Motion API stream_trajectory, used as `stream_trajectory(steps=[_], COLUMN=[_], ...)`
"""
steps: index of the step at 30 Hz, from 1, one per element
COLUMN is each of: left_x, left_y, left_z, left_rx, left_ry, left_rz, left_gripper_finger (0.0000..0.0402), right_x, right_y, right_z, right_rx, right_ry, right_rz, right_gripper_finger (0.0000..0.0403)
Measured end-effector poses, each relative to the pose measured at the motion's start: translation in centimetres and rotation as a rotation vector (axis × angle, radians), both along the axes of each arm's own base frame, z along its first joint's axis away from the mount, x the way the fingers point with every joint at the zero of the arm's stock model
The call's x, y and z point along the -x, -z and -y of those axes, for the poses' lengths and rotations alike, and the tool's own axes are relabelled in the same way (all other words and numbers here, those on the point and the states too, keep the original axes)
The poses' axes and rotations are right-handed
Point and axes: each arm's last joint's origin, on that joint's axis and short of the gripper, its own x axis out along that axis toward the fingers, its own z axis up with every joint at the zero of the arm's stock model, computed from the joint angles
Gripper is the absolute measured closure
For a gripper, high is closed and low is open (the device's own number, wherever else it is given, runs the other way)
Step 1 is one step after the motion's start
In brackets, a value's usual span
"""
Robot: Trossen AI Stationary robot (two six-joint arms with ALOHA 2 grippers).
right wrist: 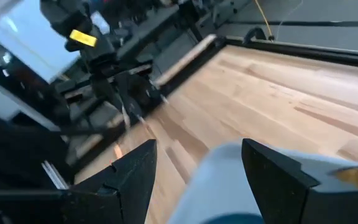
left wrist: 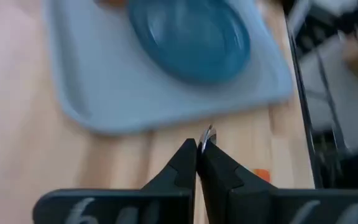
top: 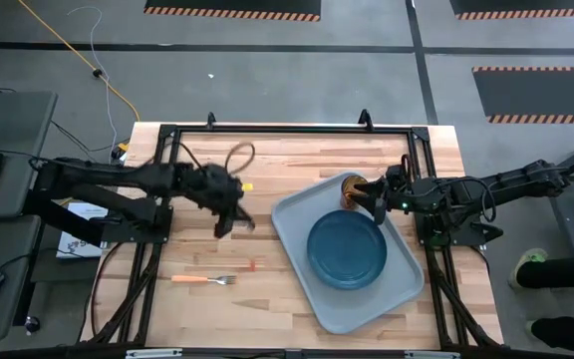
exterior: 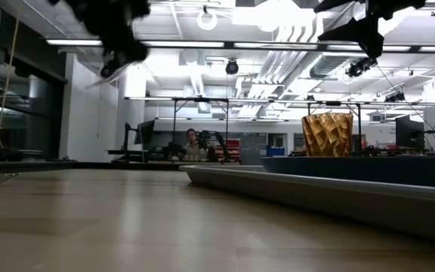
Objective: Pick and place plate/cup/fork/spoon on tray
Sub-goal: Put the orange spoon on the gray serving tray to the left of the blue plate
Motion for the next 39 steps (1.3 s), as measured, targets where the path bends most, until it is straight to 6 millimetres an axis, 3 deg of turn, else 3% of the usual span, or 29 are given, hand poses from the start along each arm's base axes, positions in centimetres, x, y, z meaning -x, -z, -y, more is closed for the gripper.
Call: stream_trajectory(steps=[4,10,16,22,30,35,39], left_x=[-1.6,-4.7,-7.5,-8.5,-8.9,-8.9,-9.0], left_y=[-3.6,-6.1,-6.9,-6.3,-6.8,-6.9,-7.2], left_z=[-0.9,-1.9,-2.0,-1.1,0.9,1.7,2.0], left_rx=[-0.067,-0.096,-0.175,-0.222,-0.253,-0.316,-0.339], left_ry=[-0.099,-0.198,-0.217,-0.224,-0.177,-0.184,-0.214], left_rz=[0.060,0.025,0.040,0.048,0.114,0.121,0.159], left_gripper_finger=[0.0401,0.0401,0.0401,0.0401,0.0401,0.0402,0.0402], right_x=[-1.0,-4.6,-9.5,-12.5,-14.2,-14.8,-14.9], right_y=[-1.0,-2.3,-3.0,-1.9,-0.2,-0.7,-0.7], right_z=[-0.3,-1.3,-2.5,-3.2,-2.7,-2.4,-2.0], right_rx=[-0.008,0.045,0.187,0.208,0.123,0.087,0.055], right_ry=[-0.021,-0.124,-0.220,-0.238,-0.157,-0.191,-0.166], right_rz=[0.122,0.156,-0.075,-0.278,-0.315,-0.242,-0.235], right_gripper_finger=[0.0176,0.0176,0.0176,0.0176,0.0176,0.0181,0.0209])
